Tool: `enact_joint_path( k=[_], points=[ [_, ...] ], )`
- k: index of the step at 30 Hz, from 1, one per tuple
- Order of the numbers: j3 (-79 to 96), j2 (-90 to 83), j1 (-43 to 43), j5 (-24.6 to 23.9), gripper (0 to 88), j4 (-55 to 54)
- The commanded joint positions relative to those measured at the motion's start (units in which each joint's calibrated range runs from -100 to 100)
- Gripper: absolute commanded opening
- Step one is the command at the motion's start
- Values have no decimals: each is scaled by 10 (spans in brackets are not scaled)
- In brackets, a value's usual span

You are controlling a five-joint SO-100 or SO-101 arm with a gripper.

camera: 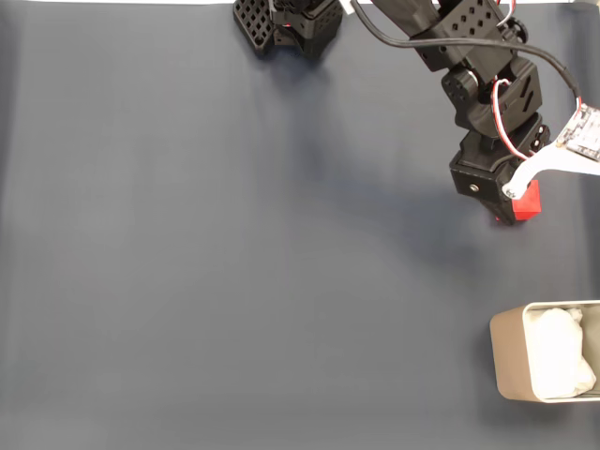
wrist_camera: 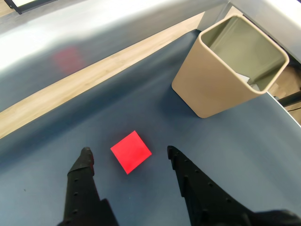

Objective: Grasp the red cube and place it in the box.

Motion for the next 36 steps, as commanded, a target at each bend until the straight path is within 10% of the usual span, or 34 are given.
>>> enact_joint_path(
  k=[1,36],
  points=[
    [-35,2,-9,-2,369,-3],
    [-64,75,-29,-25,372,-11]
  ],
)
